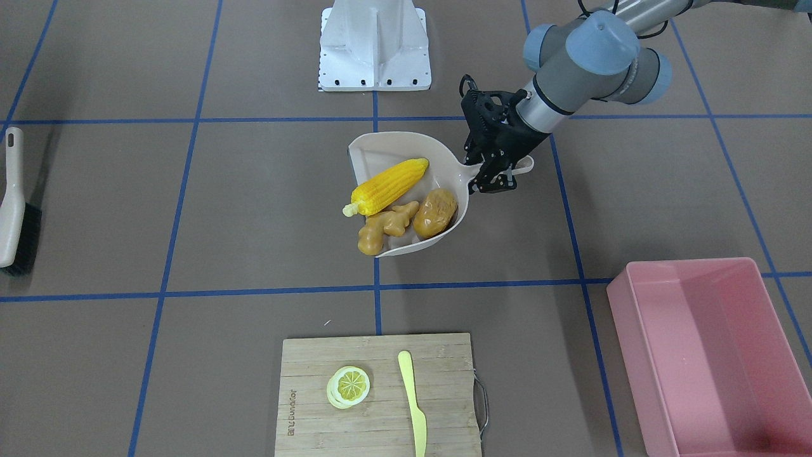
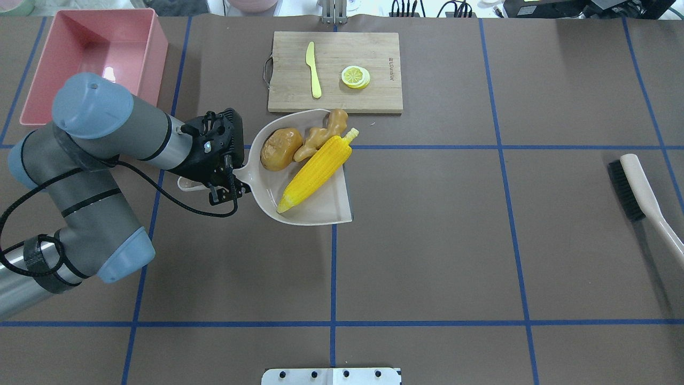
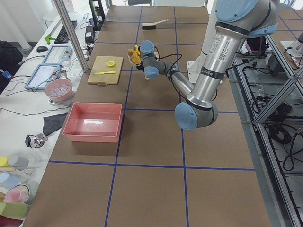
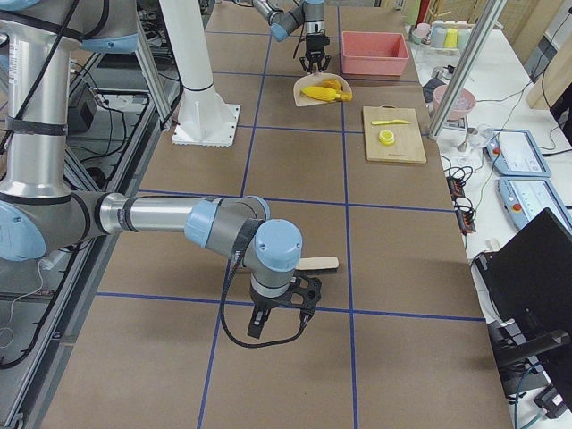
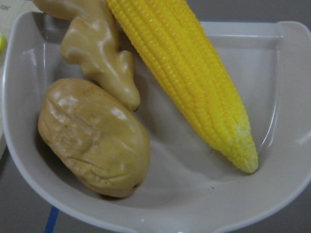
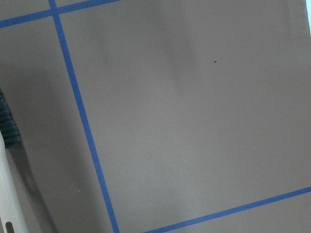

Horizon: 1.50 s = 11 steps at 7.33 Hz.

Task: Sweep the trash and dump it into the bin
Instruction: 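Carry the dustpan with the left gripper over the pink bin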

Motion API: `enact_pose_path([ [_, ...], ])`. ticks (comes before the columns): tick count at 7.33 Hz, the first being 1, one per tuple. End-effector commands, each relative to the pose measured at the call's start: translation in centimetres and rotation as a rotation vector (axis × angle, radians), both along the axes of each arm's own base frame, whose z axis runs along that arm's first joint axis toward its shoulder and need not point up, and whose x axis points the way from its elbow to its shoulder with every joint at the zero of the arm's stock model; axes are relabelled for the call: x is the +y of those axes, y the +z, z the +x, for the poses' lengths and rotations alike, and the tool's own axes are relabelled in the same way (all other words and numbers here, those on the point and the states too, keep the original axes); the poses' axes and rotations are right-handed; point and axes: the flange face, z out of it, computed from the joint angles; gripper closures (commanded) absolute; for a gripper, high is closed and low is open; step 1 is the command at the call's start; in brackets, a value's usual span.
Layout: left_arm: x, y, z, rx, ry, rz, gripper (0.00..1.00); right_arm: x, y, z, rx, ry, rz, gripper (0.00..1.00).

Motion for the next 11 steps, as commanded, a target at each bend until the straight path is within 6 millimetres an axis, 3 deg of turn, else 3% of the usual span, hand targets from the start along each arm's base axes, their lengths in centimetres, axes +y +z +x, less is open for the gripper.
enact_pose_path([
  [1, -1.7, -1.9, -4.2, 0.096, -0.082, 0.046, 1.0, -0.2, -0.6, 0.6, 0.01, 0.011, 0.009, 0.0],
  [3, -5.3, -2.0, -9.8, 0.117, -0.218, -0.029, 1.0, 0.4, -0.3, 0.4, -0.001, 0.01, 0.003, 0.0],
  [4, -6.5, -0.8, -12.4, 0.125, -0.287, -0.118, 1.0, 0.4, -0.2, 0.4, -0.013, 0.013, 0.005, 0.0],
  [6, -7.3, 5.2, -20.1, 0.106, -0.447, -0.302, 1.0, -0.2, -0.4, 0.4, -0.015, 0.017, 0.03, 0.0],
  [7, -6.8, 9.1, -24.6, 0.081, -0.52, -0.371, 1.0, -0.5, -1.1, 0.4, -0.021, 0.018, 0.087, 0.0],
  [8, -5.7, 13.4, -28.9, 0.053, -0.537, -0.459, 1.0, -0.2, -0.6, 0.1, -0.037, 0.021, 0.074, 0.0],
  [9, -5.1, 15.8, -32.3, 0.047, -0.563, -0.534, 1.0, -0.1, -0.8, 0.1, -0.04, 0.022, 0.075, 0.0],
  [11, -3.7, 19.8, -33.7, -0.016, -0.573, -0.662, 1.0, 1.1, 0.4, -0.2, -0.046, 0.021, 0.048, 0.0],
])
